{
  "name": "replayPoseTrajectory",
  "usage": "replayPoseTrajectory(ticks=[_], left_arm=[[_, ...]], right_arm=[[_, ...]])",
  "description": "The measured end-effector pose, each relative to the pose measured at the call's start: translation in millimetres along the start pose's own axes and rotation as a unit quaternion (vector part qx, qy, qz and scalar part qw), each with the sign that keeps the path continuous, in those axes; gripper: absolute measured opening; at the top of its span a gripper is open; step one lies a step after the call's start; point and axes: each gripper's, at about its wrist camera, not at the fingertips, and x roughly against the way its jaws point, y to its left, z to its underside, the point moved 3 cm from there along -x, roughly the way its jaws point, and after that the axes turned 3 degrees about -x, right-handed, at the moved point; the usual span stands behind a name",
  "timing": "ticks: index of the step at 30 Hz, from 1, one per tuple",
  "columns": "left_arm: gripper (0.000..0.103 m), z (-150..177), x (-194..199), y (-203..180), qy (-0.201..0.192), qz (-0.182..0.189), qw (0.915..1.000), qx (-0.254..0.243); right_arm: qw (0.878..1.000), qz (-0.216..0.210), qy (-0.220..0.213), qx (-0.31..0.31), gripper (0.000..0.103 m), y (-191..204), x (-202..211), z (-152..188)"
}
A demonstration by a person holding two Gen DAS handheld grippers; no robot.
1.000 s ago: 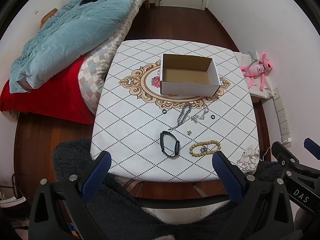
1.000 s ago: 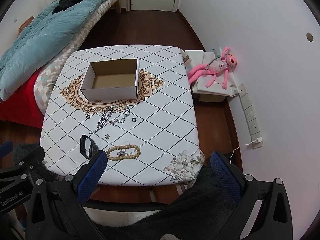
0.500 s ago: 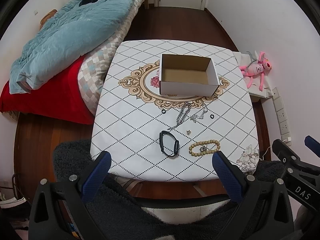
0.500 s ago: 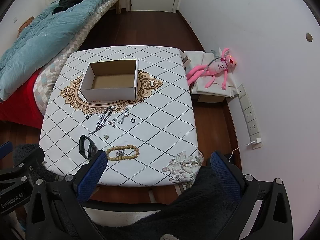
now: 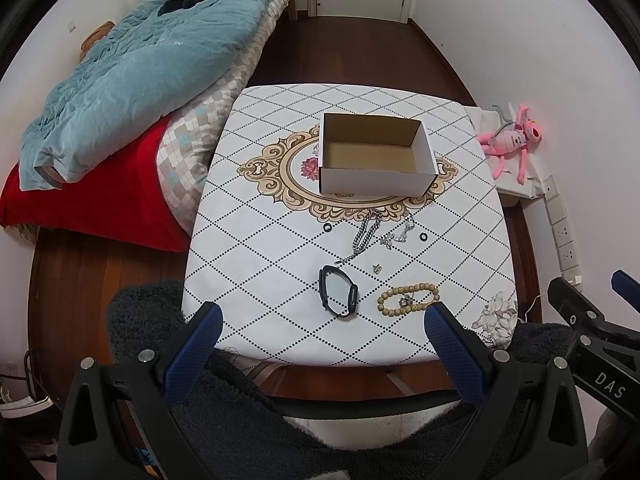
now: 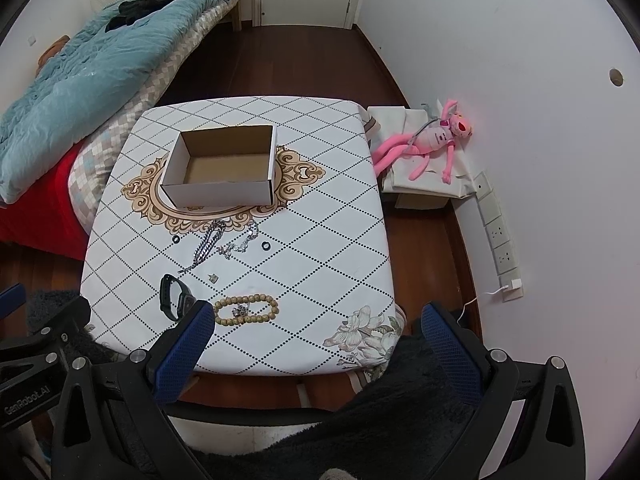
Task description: Organize jewelry
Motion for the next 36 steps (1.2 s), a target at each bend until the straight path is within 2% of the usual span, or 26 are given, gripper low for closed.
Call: replayPoseTrajectory(ticks=[19, 23, 28, 31, 32, 34, 36], left_arm=[[0.103, -1.6, 3.2, -3.1, -0.007, 0.008, 0.9999, -0.001], [0.103, -8.1, -7.8, -4.9, -0.021, 0.001, 0.9997, -0.009], [0.102, -22.2, -40.7, -1.3, -0.034, -0.004, 0.9994, -0.009], [0.102, -23.9, -71.2, 2.6, -0.019, -0.013, 0.9997, -0.010], [0.099, -22.4, -83.5, 4.2, -0.009, -0.018, 0.9998, -0.010], [0.092, -17.5, -103.9, 6.2, 0.011, -0.018, 0.9997, -0.010], [0.082, -9.4, -126.8, 8.7, 0.038, -0.017, 0.9991, -0.007]], right_arm=[[1.000, 0.000, -0.008, 0.001, 0.103, 3.0, 6.9, -1.6], [1.000, -0.020, -0.008, -0.019, 0.103, -0.7, 0.3, -4.0], [0.998, -0.024, 0.007, -0.063, 0.103, -14.4, -40.4, -14.4], [0.996, -0.021, 0.028, -0.078, 0.101, -17.0, -79.5, -14.7], [0.996, -0.018, 0.038, -0.079, 0.099, -16.6, -94.9, -12.2], [0.994, -0.019, 0.071, -0.081, 0.086, -13.5, -128.4, -5.2], [0.990, -0.030, 0.104, -0.086, 0.081, -8.4, -159.6, 7.1]])
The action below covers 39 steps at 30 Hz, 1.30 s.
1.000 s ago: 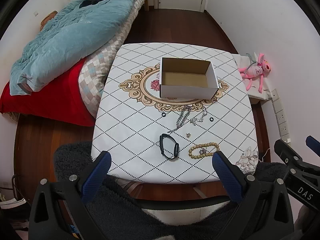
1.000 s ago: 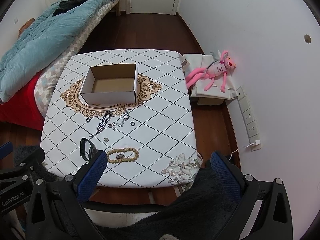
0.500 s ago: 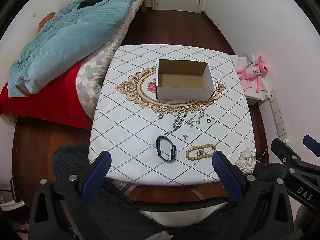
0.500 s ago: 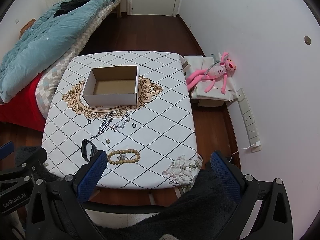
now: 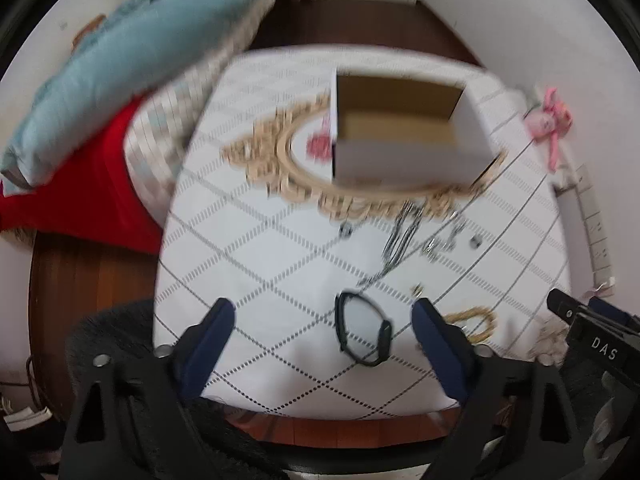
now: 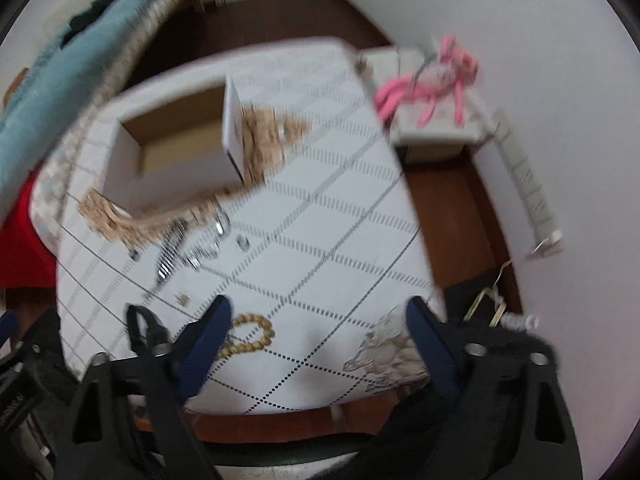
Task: Organize jewelry
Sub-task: 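Grasp the black watch band with the left gripper while the right gripper grasps the wooden bead bracelet, then carry the band into the white box and open the left gripper while the right gripper drops the bracelet in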
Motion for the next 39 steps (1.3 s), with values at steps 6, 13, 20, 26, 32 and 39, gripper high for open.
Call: replayPoseTrajectory(ticks=[6, 13, 20, 26, 32, 39], left_arm=[[0.071, 20.2, -43.2, -0.9, 0.048, 0.012, 0.9988, 0.007], [0.048, 31.7, -72.4, -6.9, 0.084, 0.027, 0.9961, 0.012], [0.024, 37.6, -85.4, -10.8, 0.092, 0.038, 0.9950, 0.008], [0.006, 37.4, -84.9, -16.1, 0.081, 0.043, 0.9957, -0.009], [0.004, 34.3, -72.7, -19.6, 0.070, 0.046, 0.9963, -0.018], [0.004, 24.0, -38.1, -21.3, 0.046, 0.054, 0.9973, -0.021]], right_arm=[[0.999, -0.009, 0.046, 0.009, 0.072, 10.7, -58.2, 22.2], [0.998, -0.011, 0.056, 0.010, 0.063, 17.4, -76.5, 32.5], [0.998, -0.007, 0.058, 0.020, 0.055, 22.9, -84.5, 30.8], [0.998, 0.001, 0.056, 0.034, 0.041, 27.0, -91.3, 32.5], [0.998, -0.027, 0.035, 0.040, 0.010, 39.7, -82.1, 39.2], [0.996, -0.079, -0.007, 0.041, 0.010, 52.9, -38.4, 35.8]])
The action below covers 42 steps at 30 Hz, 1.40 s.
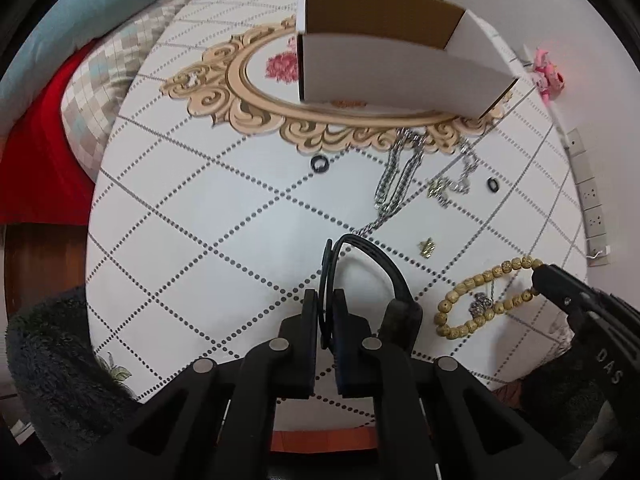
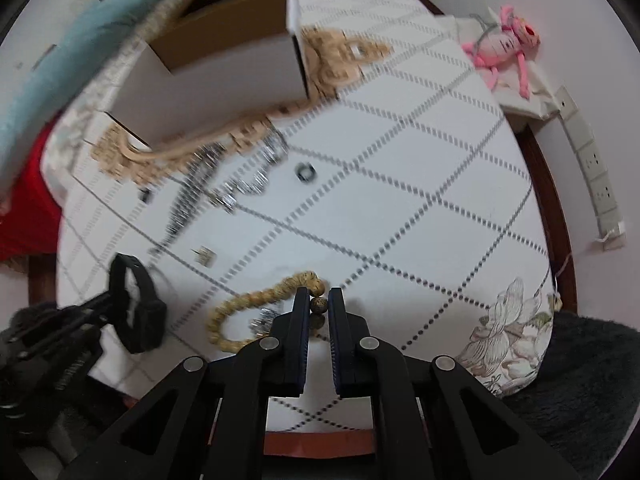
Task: Organize jewelry
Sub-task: 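Carry the band into the white box and open the left gripper while the right gripper drops the bracelet in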
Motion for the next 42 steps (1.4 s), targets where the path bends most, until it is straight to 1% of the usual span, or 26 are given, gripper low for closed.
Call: replayPoseTrajectory(ticks=[4, 6, 8, 9, 10, 12, 15, 20, 24, 27, 29, 32, 34, 35, 37, 38, 39, 40, 41, 42], left_arm=[[0.004, -5.8, 23.5, 5.6, -0.020, 0.011, 0.9998, 0.000], [0.004, -9.4, 26.0, 5.2, -0.032, 0.015, 0.9994, 0.001], [0.004, -18.6, 37.3, 2.1, -0.044, 0.023, 0.9987, 0.002], [0.004, -26.8, 39.8, -1.0, -0.052, 0.026, 0.9983, 0.003], [0.004, -36.4, 38.9, 1.8, -0.058, 0.027, 0.9979, 0.002], [0.004, -54.1, 49.8, 1.9, -0.074, 0.031, 0.9968, 0.001], [0.004, -80.8, 62.8, 5.0, -0.095, 0.035, 0.9949, 0.003], [0.004, -125.4, 66.3, 8.5, -0.110, 0.038, 0.9932, 0.006], [0.004, -155.6, 60.0, 11.2, -0.107, 0.045, 0.9932, 0.008], [0.004, -178.2, 53.0, 12.9, -0.100, 0.049, 0.9937, 0.004], [0.005, -192.6, 46.9, 15.9, -0.094, 0.051, 0.9942, 0.011], [0.013, -212.4, 32.5, 22.1, -0.074, 0.063, 0.9946, 0.037], [0.014, -221.7, 25.9, 24.0, -0.064, 0.074, 0.9940, 0.049], [0.018, -224.9, 24.1, 24.3, -0.061, 0.076, 0.9939, 0.052], [0.038, -229.8, 20.5, 25.7, -0.054, 0.067, 0.9947, 0.057], [0.065, -230.6, 20.8, 26.3, -0.057, 0.064, 0.9948, 0.055], [0.084, -230.7, 21.0, 26.6, -0.060, 0.058, 0.9951, 0.053], [0.087, -230.0, 21.3, 26.8, -0.063, 0.051, 0.9955, 0.049], [0.087, -229.4, 20.9, 27.0, -0.065, 0.047, 0.9958, 0.045], [0.087, -227.2, 20.1, 27.5, -0.065, 0.038, 0.9964, 0.041]], right_arm=[[1.000, -0.017, -0.015, 0.011, 0.010, 6.7, 19.3, -11.2], [0.999, -0.028, -0.022, 0.014, 0.010, 13.4, 30.8, -13.2], [0.999, -0.035, -0.030, 0.018, 0.010, 9.2, 37.8, -25.6], [0.998, -0.042, -0.036, 0.021, 0.010, 13.2, 45.8, -29.7], [0.998, -0.048, -0.041, 0.022, 0.010, 8.9, 49.8, -38.3], [0.996, -0.063, -0.057, 0.026, 0.010, 13.0, 63.8, -54.2], [0.993, -0.081, -0.080, 0.036, 0.010, 16.2, 82.9, -84.8], [0.988, -0.100, -0.104, 0.057, 0.010, 34.1, 100.8, -134.4], [0.987, -0.096, -0.108, 0.072, 0.010, 50.1, 95.1, -172.6], [0.989, -0.098, -0.091, 0.067, 0.010, 55.3, 79.1, -197.4], [0.990, -0.098, -0.079, 0.063, 0.010, 56.1, 67.4, -210.6], [0.991, -0.100, -0.057, 0.062, 0.010, 58.2, 46.2, -227.1], [0.992, -0.106, -0.040, 0.056, 0.010, 56.9, 33.3, -233.4], [0.992, -0.109, -0.027, 0.055, 0.010, 57.0, 25.9, -236.8], [0.993, -0.112, -0.006, 0.048, 0.011, 54.1, 14.0, -240.3], [0.993, -0.106, 0.002, 0.047, 0.011, 52.6, 9.1, -241.2], [0.993, -0.107, 0.011, 0.047, 0.014, 50.8, 4.7, -241.3], [0.994, -0.097, 0.011, 0.044, 0.028, 47.7, 3.4, -240.6], [0.995, -0.090, 0.008, 0.044, 0.038, 45.3, 3.5, -239.7], [0.995, -0.087, 0.005, 0.045, 0.055, 42.4, 3.3, -238.2]])
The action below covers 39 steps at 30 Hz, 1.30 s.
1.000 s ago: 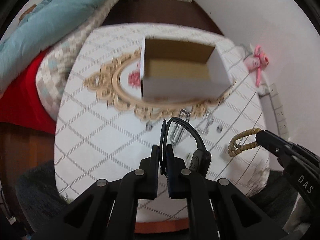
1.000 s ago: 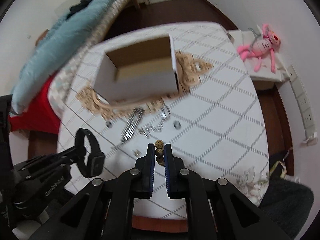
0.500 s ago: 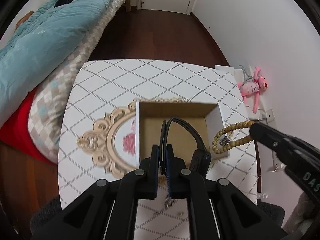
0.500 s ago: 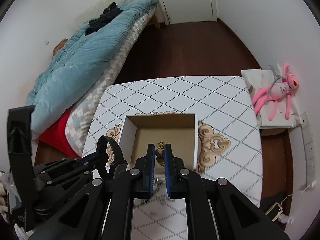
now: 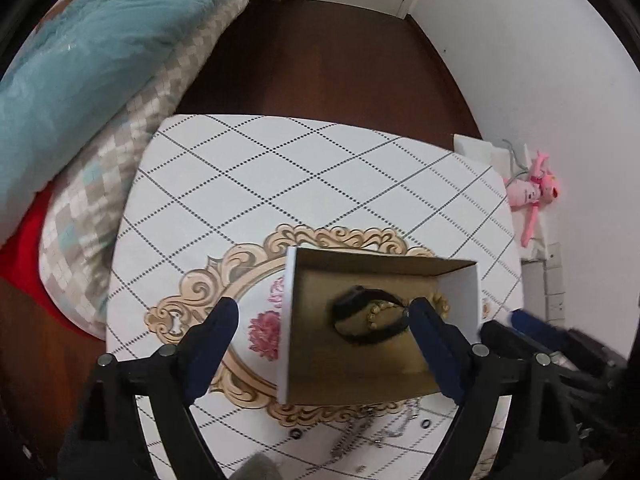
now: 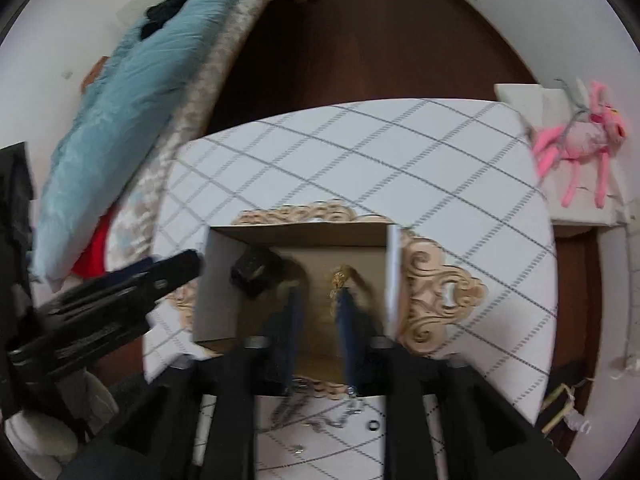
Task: Organize jewelry
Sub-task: 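Carry the band into the white box and open the left gripper while the right gripper drops the bracelet in, then lift both grippers out of the box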
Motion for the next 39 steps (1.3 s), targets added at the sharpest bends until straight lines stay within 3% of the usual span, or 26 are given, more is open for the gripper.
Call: replayPoseTrajectory(ticks=[3, 7, 9, 15, 22, 39], left_arm=[[0.098, 10.0, -0.6, 5.1, -0.012, -0.034, 0.9993, -0.010], [0.101, 26.8, -0.9, 13.1, -0.039, -0.075, 0.9961, -0.024], [0.103, 36.3, -4.4, 15.7, -0.042, -0.088, 0.9948, -0.029], [0.103, 56.6, -10.7, 16.9, -0.043, -0.095, 0.9939, -0.035], [0.103, 62.7, -2.8, 12.6, -0.054, -0.091, 0.9939, -0.031], [0.103, 83.7, 81.5, -8.3, -0.123, -0.073, 0.9890, -0.035]], right_arm=[[1.000, 0.029, -0.010, 0.000, 0.063, -7.5, 1.3, 6.5], [0.994, 0.109, -0.028, 0.017, 0.098, -12.2, 1.1, 17.9], [0.990, 0.136, -0.030, 0.026, 0.098, -13.7, -4.4, 28.9], [0.985, 0.165, -0.037, 0.027, 0.103, -18.4, -17.8, 48.2], [0.984, 0.170, -0.048, 0.025, 0.103, -14.7, -15.4, 57.2], [0.973, 0.175, -0.146, 0.018, 0.103, 3.2, 77.9, 86.9]])
